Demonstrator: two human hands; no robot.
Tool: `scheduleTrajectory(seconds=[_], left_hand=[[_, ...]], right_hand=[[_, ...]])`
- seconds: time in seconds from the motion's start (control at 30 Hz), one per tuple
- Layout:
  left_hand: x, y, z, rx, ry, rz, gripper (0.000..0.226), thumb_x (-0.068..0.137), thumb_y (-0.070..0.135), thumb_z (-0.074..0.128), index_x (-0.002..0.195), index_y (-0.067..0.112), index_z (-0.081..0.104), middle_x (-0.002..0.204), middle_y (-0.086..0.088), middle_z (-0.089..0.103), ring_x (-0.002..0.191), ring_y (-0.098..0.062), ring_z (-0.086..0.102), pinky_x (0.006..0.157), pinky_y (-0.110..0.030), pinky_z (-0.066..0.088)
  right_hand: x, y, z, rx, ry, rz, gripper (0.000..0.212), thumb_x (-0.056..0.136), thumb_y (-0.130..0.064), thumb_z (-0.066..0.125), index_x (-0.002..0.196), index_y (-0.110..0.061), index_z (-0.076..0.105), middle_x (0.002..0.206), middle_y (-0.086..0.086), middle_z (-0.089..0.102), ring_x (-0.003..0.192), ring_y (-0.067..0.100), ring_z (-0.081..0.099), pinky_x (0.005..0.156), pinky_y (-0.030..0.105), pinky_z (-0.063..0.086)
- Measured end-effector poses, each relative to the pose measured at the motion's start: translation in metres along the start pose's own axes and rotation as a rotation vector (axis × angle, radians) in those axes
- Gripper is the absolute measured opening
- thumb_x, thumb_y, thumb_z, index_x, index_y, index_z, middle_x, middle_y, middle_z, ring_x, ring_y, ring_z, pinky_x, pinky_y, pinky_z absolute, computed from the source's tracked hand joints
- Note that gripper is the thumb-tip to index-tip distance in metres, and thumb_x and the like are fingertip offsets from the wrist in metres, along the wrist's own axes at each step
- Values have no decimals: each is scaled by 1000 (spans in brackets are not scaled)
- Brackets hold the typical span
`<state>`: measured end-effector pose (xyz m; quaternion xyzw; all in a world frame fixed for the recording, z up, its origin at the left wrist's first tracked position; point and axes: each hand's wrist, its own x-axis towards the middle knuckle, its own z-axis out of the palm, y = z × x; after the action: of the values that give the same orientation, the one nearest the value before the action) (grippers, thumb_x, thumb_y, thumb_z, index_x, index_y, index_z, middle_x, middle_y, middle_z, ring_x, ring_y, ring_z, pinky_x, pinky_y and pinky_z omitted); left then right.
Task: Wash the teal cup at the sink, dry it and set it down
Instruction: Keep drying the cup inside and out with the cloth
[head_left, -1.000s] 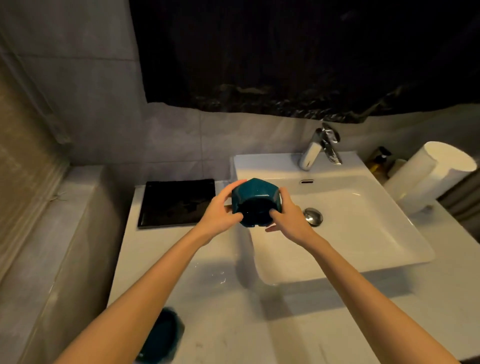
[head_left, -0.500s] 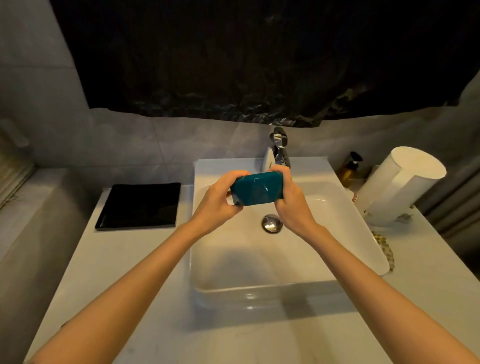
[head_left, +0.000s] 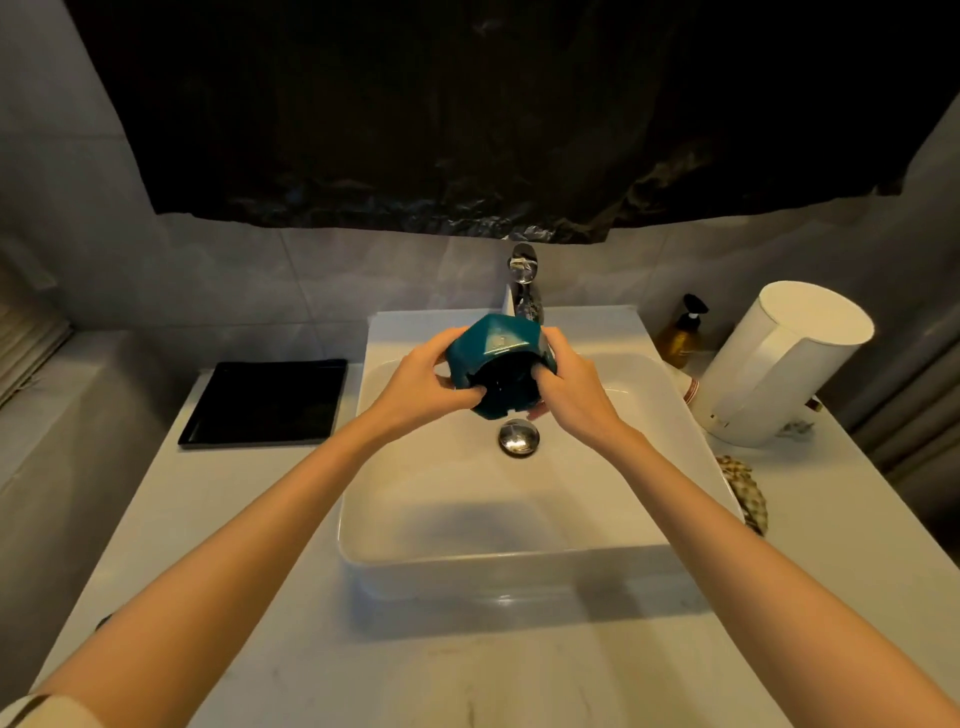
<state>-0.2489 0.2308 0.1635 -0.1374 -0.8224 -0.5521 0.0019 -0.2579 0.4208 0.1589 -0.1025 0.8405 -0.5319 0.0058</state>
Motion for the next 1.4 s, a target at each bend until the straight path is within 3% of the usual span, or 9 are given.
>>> scheduleTrajectory(seconds=[0.07,0.23,0.4,0.53,0.67,0.83,0.97,1.13,1.4], left_hand=[[-3,1,12,-110,16,-115,50,81,5,67,125,20,50,115,3,57,110,-17,56,73,-25,58],[-6,-3,44,-388,70,-362,40,87,9,62,123,22,50,121,-7,55,107,-30,61,72,-39,60],[-2,-15,74,-506,87,-512,46,90,10,56,126,38,47,132,-2,45,111,-39,57,70,-43,59],[7,-44,97,-475,36,-534,48,91,10,54,128,41,48,137,0,40,117,-40,51,72,-50,58],[15,-67,113,-471,3,-557,45,92,14,54,127,41,51,134,3,44,117,-34,51,73,-51,58],[34,-95,132,-473,-41,-548,37,90,20,58,120,41,56,126,2,54,112,-29,56,72,-46,59],[48,-109,138,-523,-56,-566,37,89,19,58,121,39,57,123,-5,58,103,-35,62,64,-44,60],[57,-118,140,-548,-65,-547,34,91,21,56,121,35,56,125,-5,54,106,-34,58,63,-46,59],[57,-121,132,-582,-12,-450,27,92,25,56,118,29,54,117,-5,54,104,-28,56,58,-41,59]], right_hand=[[-2,4,-6,-29,-11,59,15,101,-23,40,114,-25,48,104,3,61,78,19,67,54,30,59],[-12,27,-35,-23,-110,147,36,99,-47,37,126,-27,49,95,-3,64,79,18,68,65,26,58],[-30,97,-85,-151,376,201,24,100,-28,46,122,-24,55,107,-5,59,89,9,57,70,17,49],[-42,175,-120,-311,601,426,22,98,-16,48,115,-20,60,123,6,53,114,24,50,96,39,46],[-47,234,-141,-424,443,655,26,96,-16,51,118,-24,63,135,12,46,132,35,31,109,46,26],[-38,270,-161,-404,179,667,27,88,-24,66,115,-18,68,116,5,64,106,24,57,91,37,47],[-38,291,-156,-561,217,601,18,92,-17,58,104,-15,71,100,7,68,85,22,61,69,30,47],[-33,274,-155,-740,408,567,14,90,-9,57,99,-10,68,92,11,66,82,26,60,70,34,51],[-32,153,-130,-794,696,-168,20,89,-7,59,106,-15,65,99,0,60,90,13,53,73,23,43]])
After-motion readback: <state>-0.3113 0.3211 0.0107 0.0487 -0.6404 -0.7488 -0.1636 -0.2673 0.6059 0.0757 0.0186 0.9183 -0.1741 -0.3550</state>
